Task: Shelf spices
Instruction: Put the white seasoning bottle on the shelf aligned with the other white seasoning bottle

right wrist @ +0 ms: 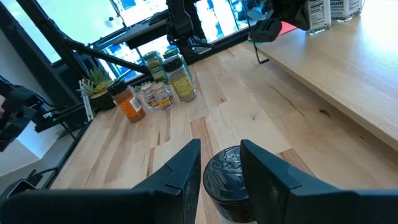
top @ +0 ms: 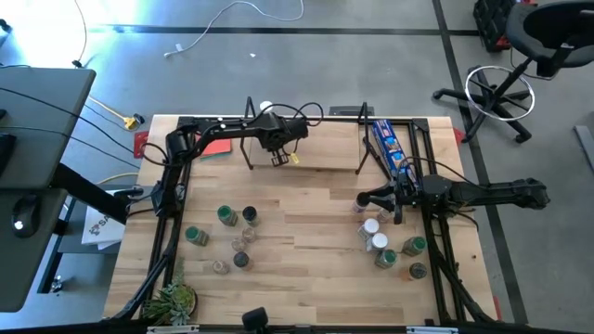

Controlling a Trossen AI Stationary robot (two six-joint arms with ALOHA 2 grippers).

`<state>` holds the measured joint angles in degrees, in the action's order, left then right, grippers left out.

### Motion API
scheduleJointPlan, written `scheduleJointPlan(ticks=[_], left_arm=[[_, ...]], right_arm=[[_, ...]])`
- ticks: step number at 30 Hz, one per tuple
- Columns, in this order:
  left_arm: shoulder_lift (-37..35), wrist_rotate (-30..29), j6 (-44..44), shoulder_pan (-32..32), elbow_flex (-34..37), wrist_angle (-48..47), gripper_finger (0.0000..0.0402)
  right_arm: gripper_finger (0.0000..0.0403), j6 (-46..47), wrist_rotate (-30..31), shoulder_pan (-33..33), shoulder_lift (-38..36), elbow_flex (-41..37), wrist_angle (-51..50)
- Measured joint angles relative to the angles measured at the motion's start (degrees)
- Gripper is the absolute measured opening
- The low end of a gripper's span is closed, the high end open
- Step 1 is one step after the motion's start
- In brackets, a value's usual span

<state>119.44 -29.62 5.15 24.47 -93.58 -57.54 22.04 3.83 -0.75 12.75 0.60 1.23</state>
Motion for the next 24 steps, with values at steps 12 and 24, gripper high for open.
scheduleJointPlan(ticks=[12,24], left_arm=[[0.0,-2.2,0.7,0.7,0.0,1.1,0.0000],[-0.1,-2.3,0.0,-0.4,-0.1,-0.3,0.0000]], right_arm=[[0.0108,0.0,0.0,0.0,0.0,0.0,0.0],[0.0108,0.0,0.0,0.0,0.0,0.0,0.0]])
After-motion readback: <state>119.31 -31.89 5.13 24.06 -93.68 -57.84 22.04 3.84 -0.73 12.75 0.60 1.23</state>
